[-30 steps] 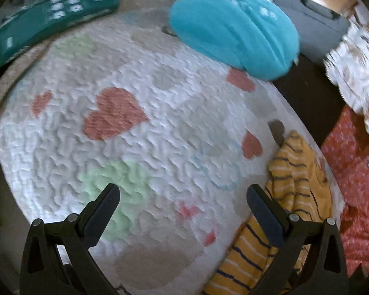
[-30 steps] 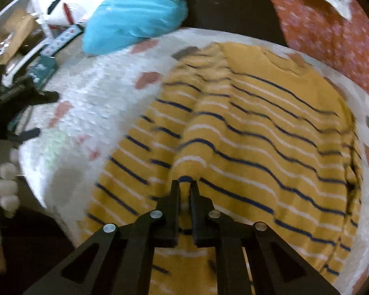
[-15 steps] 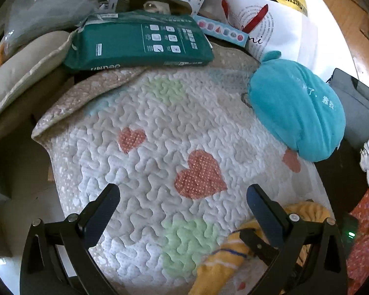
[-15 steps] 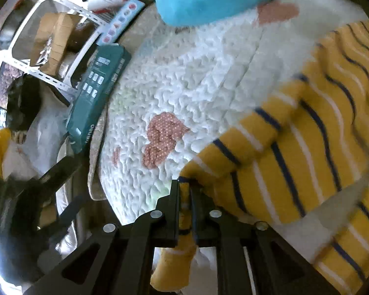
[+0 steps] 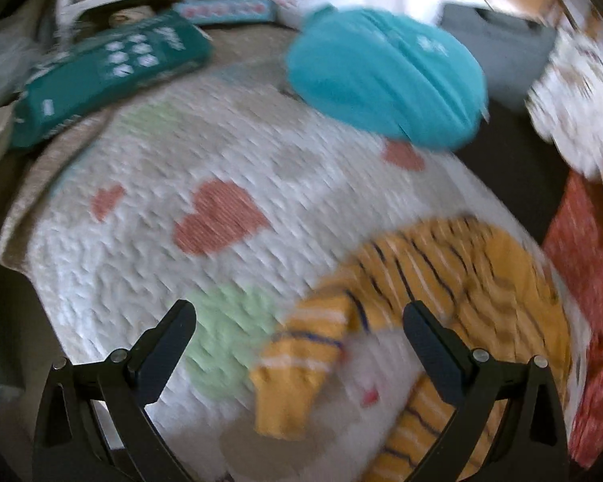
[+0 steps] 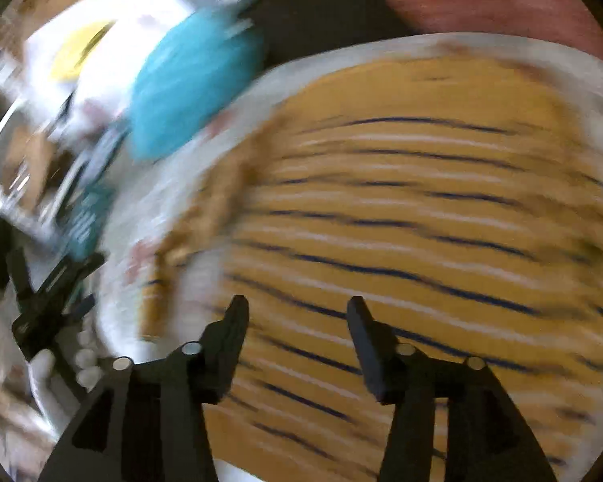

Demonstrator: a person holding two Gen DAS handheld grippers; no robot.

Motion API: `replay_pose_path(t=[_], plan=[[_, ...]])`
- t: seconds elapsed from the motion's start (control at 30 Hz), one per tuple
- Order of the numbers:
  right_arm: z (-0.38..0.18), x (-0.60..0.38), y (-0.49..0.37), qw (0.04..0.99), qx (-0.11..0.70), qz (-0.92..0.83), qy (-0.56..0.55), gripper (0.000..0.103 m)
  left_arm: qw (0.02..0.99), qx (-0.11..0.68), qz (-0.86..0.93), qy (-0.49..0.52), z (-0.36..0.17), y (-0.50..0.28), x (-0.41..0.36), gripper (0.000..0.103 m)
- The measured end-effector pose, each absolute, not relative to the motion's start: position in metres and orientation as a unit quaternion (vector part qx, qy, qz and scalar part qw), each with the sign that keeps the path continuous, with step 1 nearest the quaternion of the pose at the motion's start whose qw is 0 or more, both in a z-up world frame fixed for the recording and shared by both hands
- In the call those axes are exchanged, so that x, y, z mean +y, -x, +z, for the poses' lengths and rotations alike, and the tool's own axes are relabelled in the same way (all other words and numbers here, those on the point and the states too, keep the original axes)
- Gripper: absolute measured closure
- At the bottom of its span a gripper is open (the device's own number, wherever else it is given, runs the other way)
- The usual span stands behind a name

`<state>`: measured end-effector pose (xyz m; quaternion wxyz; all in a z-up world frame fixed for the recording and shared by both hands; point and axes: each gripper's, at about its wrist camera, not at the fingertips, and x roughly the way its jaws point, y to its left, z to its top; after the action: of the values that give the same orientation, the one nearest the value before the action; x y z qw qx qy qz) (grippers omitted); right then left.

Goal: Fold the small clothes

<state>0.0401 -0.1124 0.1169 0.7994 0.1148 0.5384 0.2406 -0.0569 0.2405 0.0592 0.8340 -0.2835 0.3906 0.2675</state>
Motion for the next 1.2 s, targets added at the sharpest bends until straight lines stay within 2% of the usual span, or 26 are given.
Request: replay_pose_path(t=[0.17, 0.3, 0.47, 0.5, 0.57, 0.6, 0.63, 0.67, 0.7, 0.77, 0.93, 1.03, 1.07, 1.1, 1.13, 1.17, 1.2], plan=[[0.105, -0.248, 0.002, 0.818, 0.549, 0.097, -0.139, 0.044, 0.819, 0.451, 0.202, 0.29, 0.028, 0.056, 0.204, 0.0], [0.084, -0.298, 0.029, 0.808, 0.557, 0.069, -0.177, 0.043, 0.802, 0.494, 0.157, 0.298, 0.003, 0.066, 0.176, 0.0], [0.054, -0.293, 0.049, 0.797, 0.561, 0.086, -0.208, 0.042, 0.809, 0.519, 0.126, 0.246, -0.012, 0.074, 0.135, 0.0], [0.051, -0.286, 0.049, 0.799, 0.561, 0.088, -0.198, 0.037, 0.812, 0.524, 0.119, 0.23, -0.014, 0.072, 0.126, 0.0], [0.047, -0.273, 0.055, 0.807, 0.56, 0.087, -0.165, 0.034, 0.81, 0.537, 0.102, 0.212, -0.021, 0.07, 0.11, 0.004], [0.046, -0.264, 0.055, 0.811, 0.56, 0.092, -0.141, 0.038, 0.806, 0.547, 0.096, 0.207, -0.024, 0.068, 0.104, 0.018], [0.047, -0.256, 0.055, 0.815, 0.559, 0.098, -0.117, 0.047, 0.801, 0.559, 0.1, 0.187, -0.027, 0.068, 0.096, 0.023], [0.046, -0.252, 0.054, 0.815, 0.56, 0.106, -0.103, 0.081, 0.806, 0.559, 0.108, 0.161, -0.026, 0.069, 0.089, 0.029], [0.048, -0.252, 0.052, 0.813, 0.561, 0.116, -0.101, 0.092, 0.811, 0.556, 0.103, 0.152, -0.023, 0.069, 0.084, 0.042], [0.055, -0.271, 0.046, 0.811, 0.553, 0.129, -0.139, 0.093, 0.81, 0.557, 0.092, 0.156, -0.02, 0.071, 0.078, 0.059], [0.091, -0.348, 0.016, 0.86, 0.491, -0.011, -0.14, 0.093, 0.814, 0.549, 0.098, 0.163, -0.022, 0.076, 0.074, 0.058], [0.104, -0.406, 0.004, 0.861, 0.453, -0.168, -0.157, 0.087, 0.817, 0.545, 0.097, 0.161, -0.023, 0.08, 0.074, 0.053], [0.108, -0.417, 0.005, 0.857, 0.445, -0.178, -0.188, 0.086, 0.818, 0.544, 0.097, 0.16, -0.023, 0.08, 0.074, 0.052], [0.113, -0.422, 0.01, 0.855, 0.436, -0.157, -0.232, 0.08, 0.818, 0.543, 0.096, 0.16, -0.023, 0.079, 0.075, 0.05], [0.117, -0.418, 0.014, 0.857, 0.43, -0.133, -0.253, 0.072, 0.818, 0.543, 0.095, 0.162, -0.023, 0.077, 0.078, 0.048], [0.12, -0.403, 0.019, 0.861, 0.425, -0.094, -0.264, 0.05, 0.818, 0.543, 0.094, 0.164, -0.023, 0.076, 0.077, 0.045], [0.12, -0.382, 0.023, 0.864, 0.428, -0.05, -0.259, 0.036, 0.817, 0.544, 0.094, 0.165, -0.024, 0.072, 0.076, 0.043]])
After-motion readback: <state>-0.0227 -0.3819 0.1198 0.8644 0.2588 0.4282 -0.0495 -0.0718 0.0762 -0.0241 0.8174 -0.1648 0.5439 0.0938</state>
